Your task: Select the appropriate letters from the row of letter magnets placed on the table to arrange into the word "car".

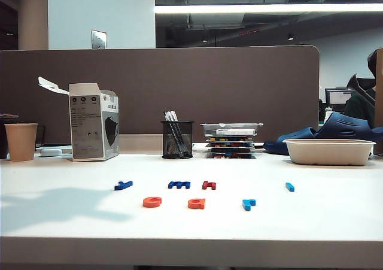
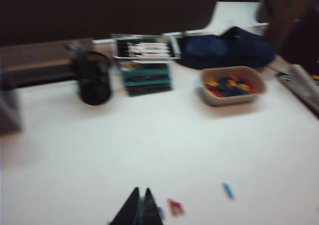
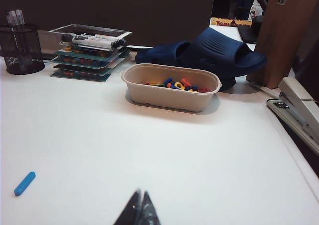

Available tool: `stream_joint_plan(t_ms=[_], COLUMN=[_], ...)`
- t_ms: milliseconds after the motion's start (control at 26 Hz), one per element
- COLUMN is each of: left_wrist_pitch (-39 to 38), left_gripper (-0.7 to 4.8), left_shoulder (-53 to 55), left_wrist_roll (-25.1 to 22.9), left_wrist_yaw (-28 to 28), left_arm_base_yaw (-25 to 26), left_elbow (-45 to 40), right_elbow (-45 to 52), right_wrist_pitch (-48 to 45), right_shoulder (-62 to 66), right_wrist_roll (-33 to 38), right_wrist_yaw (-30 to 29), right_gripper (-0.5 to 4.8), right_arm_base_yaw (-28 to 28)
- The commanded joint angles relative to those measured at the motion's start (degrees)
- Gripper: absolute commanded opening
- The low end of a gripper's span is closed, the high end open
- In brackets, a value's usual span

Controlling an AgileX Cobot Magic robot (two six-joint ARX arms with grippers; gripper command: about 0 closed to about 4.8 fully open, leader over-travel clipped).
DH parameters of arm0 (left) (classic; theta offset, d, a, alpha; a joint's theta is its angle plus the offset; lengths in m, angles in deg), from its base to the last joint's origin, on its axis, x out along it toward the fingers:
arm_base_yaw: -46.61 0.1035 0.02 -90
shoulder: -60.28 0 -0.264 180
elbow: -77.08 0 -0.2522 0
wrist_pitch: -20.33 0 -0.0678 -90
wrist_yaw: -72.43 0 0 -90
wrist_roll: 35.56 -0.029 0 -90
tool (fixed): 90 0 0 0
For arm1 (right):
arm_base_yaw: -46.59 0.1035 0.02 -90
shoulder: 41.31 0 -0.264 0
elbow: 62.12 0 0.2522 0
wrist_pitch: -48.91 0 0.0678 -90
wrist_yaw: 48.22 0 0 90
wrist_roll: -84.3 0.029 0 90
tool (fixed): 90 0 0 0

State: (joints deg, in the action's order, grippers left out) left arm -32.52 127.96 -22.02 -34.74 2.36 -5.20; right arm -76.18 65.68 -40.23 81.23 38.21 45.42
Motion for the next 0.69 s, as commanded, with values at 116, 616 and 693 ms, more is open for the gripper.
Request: stream_joint_plan(t_ms=[116,616,693], left_wrist_pitch=[0.70,3.61,3.19], left_gripper=[-0.06,-0.06,-0.06], left_shoulder=[-0.17,-3.82,-5.35], left_wrist_roll=[-6.64,-18.69,-18.67], left_wrist_yaw=[6.03,14.88,15.08], left_arm_base_yaw=[9.88,35.95,37.73], left_elbow=[0.31,0.28,0.11], right_elbow=[0.28,0.28,0.28], right_wrist_pitch=[0.35,1.81,1.81], right_shoulder=[0.02,0.02,0.02], right_wrist_roll=[-0.15,-0.15,-0.15], right_wrist_yaw=[0.44,1.49,1.53], right_gripper=[-0.01,-0.01,-0.01], right_arm_base_yaw=[0.02,0.00,0.04])
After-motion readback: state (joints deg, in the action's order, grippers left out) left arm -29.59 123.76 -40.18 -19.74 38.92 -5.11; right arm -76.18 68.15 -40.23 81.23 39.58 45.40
